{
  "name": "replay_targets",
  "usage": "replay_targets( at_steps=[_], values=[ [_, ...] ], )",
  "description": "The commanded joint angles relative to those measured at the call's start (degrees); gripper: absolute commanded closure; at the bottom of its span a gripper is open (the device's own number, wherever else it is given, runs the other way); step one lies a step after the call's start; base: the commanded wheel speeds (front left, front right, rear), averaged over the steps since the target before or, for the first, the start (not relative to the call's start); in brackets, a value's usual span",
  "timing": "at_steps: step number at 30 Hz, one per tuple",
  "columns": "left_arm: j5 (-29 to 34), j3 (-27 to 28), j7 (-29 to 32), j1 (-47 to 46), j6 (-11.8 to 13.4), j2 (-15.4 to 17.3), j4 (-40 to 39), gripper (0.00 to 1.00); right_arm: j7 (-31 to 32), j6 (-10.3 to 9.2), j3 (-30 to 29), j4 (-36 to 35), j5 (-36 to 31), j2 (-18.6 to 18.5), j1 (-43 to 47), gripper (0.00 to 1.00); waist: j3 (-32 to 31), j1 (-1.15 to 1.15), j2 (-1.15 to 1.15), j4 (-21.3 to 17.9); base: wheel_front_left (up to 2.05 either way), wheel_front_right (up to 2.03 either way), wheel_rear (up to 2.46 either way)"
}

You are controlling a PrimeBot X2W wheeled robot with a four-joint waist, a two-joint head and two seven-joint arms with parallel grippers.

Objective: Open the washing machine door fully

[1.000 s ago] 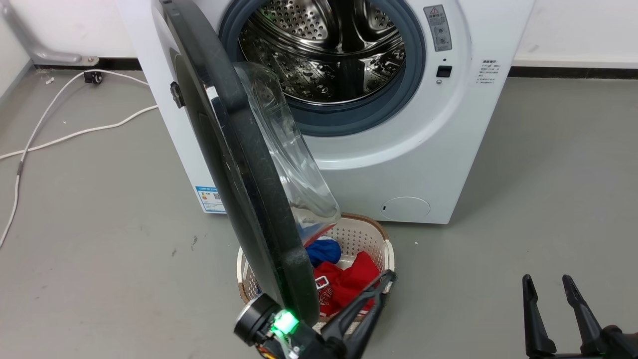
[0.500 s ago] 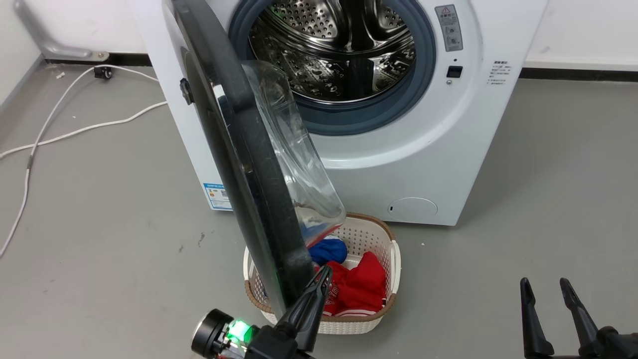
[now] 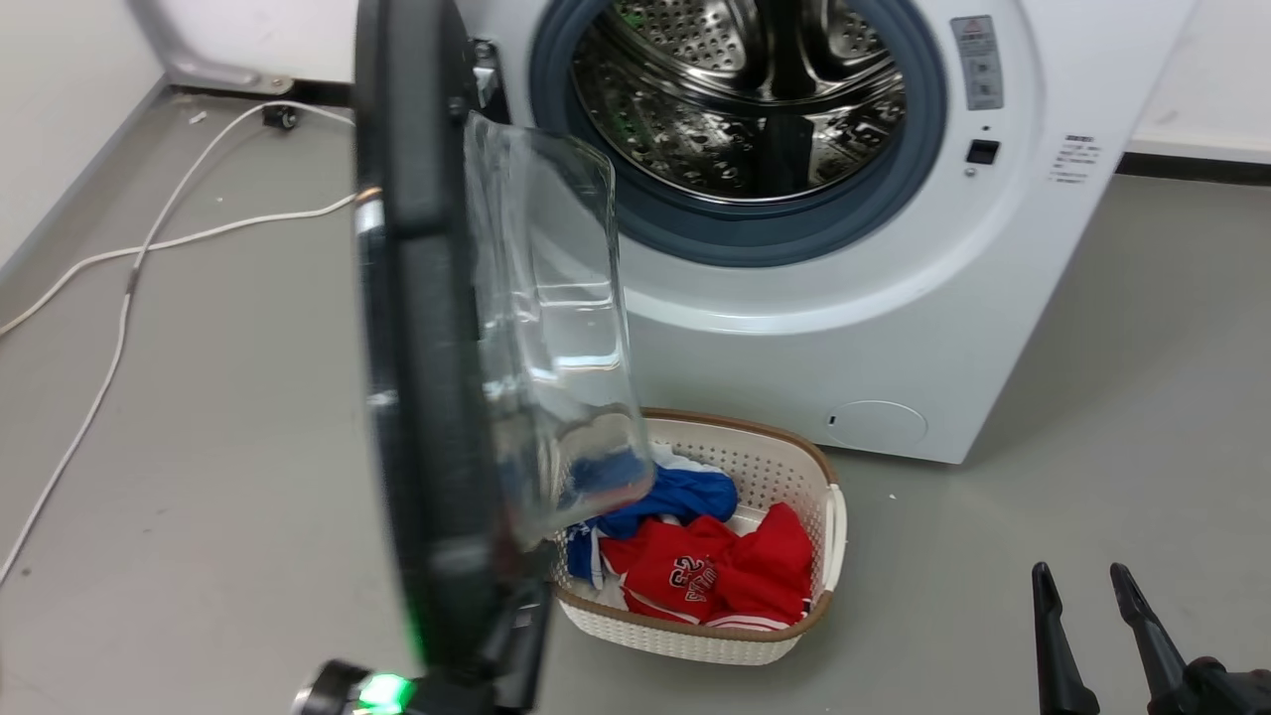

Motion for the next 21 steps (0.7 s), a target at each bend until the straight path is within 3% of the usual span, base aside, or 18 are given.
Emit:
replay_targets(
  at_steps=[1,17,21],
  values=[
    [-0.7,2.98,0.47,1.06,1.64,1.75,0.64,1.0,-0.11,0.01,-0.12,0.08,0.14,0.12,0.54,0.0,0.09,0.0,0.0,1.19,0.0,0.0,0.0],
    [-3.72,17.06,0.44,4.14,7.53,6.73,-1.43,1.0,-0.11,0.01,-0.55,-0.09,-0.27,0.1,-0.24,0.0,1.51,0.0,0.0,4.24,0.0,0.0,0.0],
    [-4.74,20.39,0.44,2.46,7.37,8.33,-0.47,1.0,-0.11,0.01,-0.56,-0.32,-0.67,0.11,-0.87,0.0,2.38,0.0,0.0,4.15,0.0,0.0,0.0]
  ],
)
